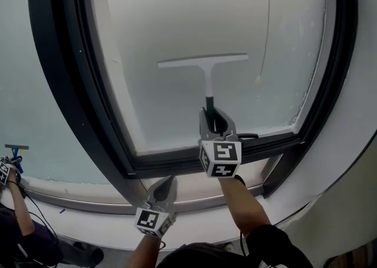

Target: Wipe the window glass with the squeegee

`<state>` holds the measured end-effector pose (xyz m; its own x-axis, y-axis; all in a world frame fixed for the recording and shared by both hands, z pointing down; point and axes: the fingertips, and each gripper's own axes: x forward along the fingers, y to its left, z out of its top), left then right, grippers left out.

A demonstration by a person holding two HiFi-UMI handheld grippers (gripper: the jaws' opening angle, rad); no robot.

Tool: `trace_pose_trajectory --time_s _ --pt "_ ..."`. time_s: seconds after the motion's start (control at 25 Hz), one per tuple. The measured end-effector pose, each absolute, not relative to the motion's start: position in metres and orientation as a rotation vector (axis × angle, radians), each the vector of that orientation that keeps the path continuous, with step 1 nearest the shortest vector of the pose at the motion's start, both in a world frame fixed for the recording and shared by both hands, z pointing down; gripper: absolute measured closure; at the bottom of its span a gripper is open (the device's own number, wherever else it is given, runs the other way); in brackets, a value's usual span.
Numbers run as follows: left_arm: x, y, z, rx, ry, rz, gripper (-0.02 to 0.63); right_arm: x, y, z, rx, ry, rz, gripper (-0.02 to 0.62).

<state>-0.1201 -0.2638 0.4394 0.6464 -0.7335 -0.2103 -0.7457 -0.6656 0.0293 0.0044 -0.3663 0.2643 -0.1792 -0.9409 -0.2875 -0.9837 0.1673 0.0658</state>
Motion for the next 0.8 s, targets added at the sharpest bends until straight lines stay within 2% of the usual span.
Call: trace_pose_trajectory --time_s 0.8 --pt "-0.125 -0.267 0.453 -2.820 1.271 0.289 0.607 0.007 -0.361 0.341 -1.947 2.331 0.198 0.506"
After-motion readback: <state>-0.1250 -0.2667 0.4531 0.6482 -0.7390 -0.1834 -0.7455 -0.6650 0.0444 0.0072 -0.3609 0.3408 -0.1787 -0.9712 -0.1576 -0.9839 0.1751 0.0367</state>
